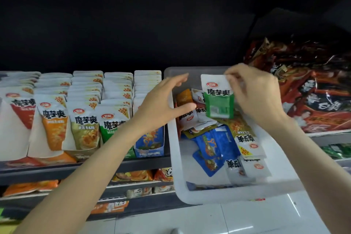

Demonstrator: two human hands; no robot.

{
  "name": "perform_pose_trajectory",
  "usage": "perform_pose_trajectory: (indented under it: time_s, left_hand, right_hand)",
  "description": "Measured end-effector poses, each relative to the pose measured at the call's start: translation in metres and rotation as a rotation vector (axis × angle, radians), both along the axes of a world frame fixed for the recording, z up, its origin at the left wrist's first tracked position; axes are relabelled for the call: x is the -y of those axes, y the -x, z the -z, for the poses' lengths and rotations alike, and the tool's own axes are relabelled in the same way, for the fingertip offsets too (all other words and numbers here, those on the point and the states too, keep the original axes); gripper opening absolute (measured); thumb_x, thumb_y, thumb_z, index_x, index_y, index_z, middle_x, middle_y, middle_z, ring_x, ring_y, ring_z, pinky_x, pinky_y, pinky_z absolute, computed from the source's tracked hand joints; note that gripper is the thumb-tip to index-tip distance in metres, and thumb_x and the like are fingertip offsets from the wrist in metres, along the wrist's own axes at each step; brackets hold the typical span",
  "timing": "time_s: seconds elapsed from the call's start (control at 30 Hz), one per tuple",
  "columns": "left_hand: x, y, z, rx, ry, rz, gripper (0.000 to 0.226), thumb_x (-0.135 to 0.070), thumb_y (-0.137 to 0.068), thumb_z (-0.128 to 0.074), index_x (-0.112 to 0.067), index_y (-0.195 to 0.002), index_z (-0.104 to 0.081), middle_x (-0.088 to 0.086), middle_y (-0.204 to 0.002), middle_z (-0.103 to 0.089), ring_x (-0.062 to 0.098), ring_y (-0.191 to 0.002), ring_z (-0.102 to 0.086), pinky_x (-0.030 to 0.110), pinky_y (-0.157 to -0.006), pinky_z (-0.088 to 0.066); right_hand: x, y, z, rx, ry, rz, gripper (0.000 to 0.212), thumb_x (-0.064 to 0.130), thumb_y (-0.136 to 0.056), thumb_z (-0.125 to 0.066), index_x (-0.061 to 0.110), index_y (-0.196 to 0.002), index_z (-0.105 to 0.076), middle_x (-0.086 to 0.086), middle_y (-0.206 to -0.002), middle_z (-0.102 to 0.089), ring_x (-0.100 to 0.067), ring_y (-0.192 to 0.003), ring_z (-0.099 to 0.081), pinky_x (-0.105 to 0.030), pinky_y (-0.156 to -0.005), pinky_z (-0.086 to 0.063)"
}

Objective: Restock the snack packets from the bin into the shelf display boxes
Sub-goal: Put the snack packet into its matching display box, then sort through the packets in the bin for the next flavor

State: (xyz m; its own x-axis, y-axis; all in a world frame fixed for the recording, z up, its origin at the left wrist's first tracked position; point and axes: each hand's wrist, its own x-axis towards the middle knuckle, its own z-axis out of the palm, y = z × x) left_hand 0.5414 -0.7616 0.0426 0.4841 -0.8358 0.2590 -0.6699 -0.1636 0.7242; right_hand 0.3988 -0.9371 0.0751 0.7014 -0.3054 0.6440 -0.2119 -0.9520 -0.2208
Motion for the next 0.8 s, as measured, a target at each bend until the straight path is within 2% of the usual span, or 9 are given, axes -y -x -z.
perform_pose_trajectory:
  time_s: [0.1, 0.17, 0.23, 0.3, 0.4, 0.5, 0.57, 0.67, 0.8]
  left_hand:
    - [0.003, 0.012, -0.010, -0.247, 0.104, 0.110, 0.066, -0.047, -0.073, -0.076, -0.034, -0.128, -0.043, -0.017, -0.126, -0.056, -0.004, -0.114, -0.052, 0.018, -0.098, -0.040]
    - [-0.002, 0.019, -0.014, -0.361, 0.146, 0.121, 0.052, -0.039, -0.072, -0.079, -0.032, -0.114, -0.048, -0.014, -0.112, -0.063, 0.006, -0.099, -0.062, 0.029, -0.088, -0.050]
    - [-0.012, 0.023, -0.016, -0.367, 0.198, 0.102, 0.039, -0.023, -0.077, -0.078, -0.028, -0.104, -0.051, -0.010, -0.102, -0.066, 0.018, -0.090, -0.064, 0.038, -0.078, -0.054]
    - [-0.026, 0.024, -0.020, -0.262, 0.285, 0.032, 0.034, -0.011, -0.079, -0.075, -0.029, -0.097, -0.052, -0.008, -0.096, -0.065, 0.016, -0.085, -0.062, 0.034, -0.068, -0.053]
    - [-0.054, 0.017, -0.026, -0.028, 0.496, -0.113, 0.035, 0.000, -0.078, -0.070, -0.029, -0.088, -0.054, -0.013, -0.088, -0.059, 0.006, -0.076, -0.057, 0.013, -0.057, -0.041]
    - [-0.088, 0.002, -0.024, 0.265, 0.609, -0.184, 0.021, 0.002, -0.075, -0.067, -0.015, -0.088, -0.065, -0.008, -0.092, -0.060, 0.003, -0.071, -0.054, 0.007, -0.063, -0.036]
    - [-0.108, -0.013, -0.018, 0.412, 0.598, -0.162, 0.014, -0.003, -0.076, -0.068, -0.008, -0.090, -0.070, -0.001, -0.095, -0.063, 0.005, -0.081, -0.057, 0.011, -0.071, -0.042]
    - [-0.133, -0.033, -0.009, 0.590, 0.557, -0.148, 0.011, -0.005, -0.079, -0.071, -0.009, -0.089, -0.073, 0.004, -0.093, -0.067, 0.014, -0.087, -0.062, 0.023, -0.073, -0.050]
    - [-0.165, -0.055, 0.000, 0.464, 0.500, -0.142, 0.018, -0.027, -0.084, -0.070, -0.016, -0.098, -0.072, -0.002, -0.102, -0.066, 0.010, -0.091, -0.059, 0.020, -0.069, -0.048]
  right_hand:
    - [-0.016, 0.007, -0.025, 0.094, -0.293, -0.065, 0.008, 0.016, -0.093, -0.058, 0.019, -0.093, -0.065, 0.008, -0.075, -0.065, -0.005, -0.067, -0.061, -0.017, -0.061, -0.047]
    - [-0.028, 0.006, -0.036, 0.132, -0.477, -0.127, 0.012, 0.013, -0.093, -0.059, 0.024, -0.089, -0.063, 0.014, -0.075, -0.063, 0.003, -0.062, -0.060, -0.009, -0.057, -0.043]
    - [-0.040, 0.001, -0.042, 0.137, -0.582, -0.150, 0.014, 0.014, -0.093, -0.058, 0.027, -0.087, -0.062, 0.012, -0.078, -0.064, 0.000, -0.056, -0.061, -0.013, -0.054, -0.045]
    - [-0.056, -0.006, -0.044, 0.148, -0.510, -0.113, 0.002, 0.021, -0.093, -0.060, 0.022, -0.093, -0.061, 0.010, -0.086, -0.065, -0.005, -0.064, -0.063, -0.021, -0.059, -0.050]
    - [-0.085, -0.015, -0.049, 0.095, -0.404, -0.039, 0.030, 0.044, -0.090, -0.057, 0.014, -0.091, -0.057, 0.005, -0.083, -0.062, -0.004, -0.073, -0.057, -0.020, -0.066, -0.045]
    - [-0.126, -0.028, -0.062, -0.096, -0.787, -0.237, 0.056, 0.065, -0.076, -0.045, 0.015, -0.094, -0.060, 0.004, -0.079, -0.068, -0.002, -0.070, -0.065, -0.023, -0.065, -0.051]
    - [-0.147, -0.044, -0.063, -0.153, -0.837, -0.297, 0.051, 0.061, -0.077, -0.050, 0.016, -0.100, -0.062, 0.003, -0.084, -0.072, -0.006, -0.071, -0.070, -0.026, -0.063, -0.056]
    - [-0.166, -0.070, -0.057, -0.101, -0.739, -0.282, 0.021, 0.029, -0.087, -0.066, 0.013, -0.100, -0.064, 0.004, -0.083, -0.073, -0.006, -0.065, -0.068, -0.023, -0.053, -0.052]
    - [-0.177, -0.088, -0.046, -0.062, -0.472, -0.189, 0.006, 0.019, -0.088, -0.065, 0.017, -0.093, -0.062, 0.005, -0.081, -0.071, -0.017, -0.068, -0.066, -0.035, -0.057, -0.052]
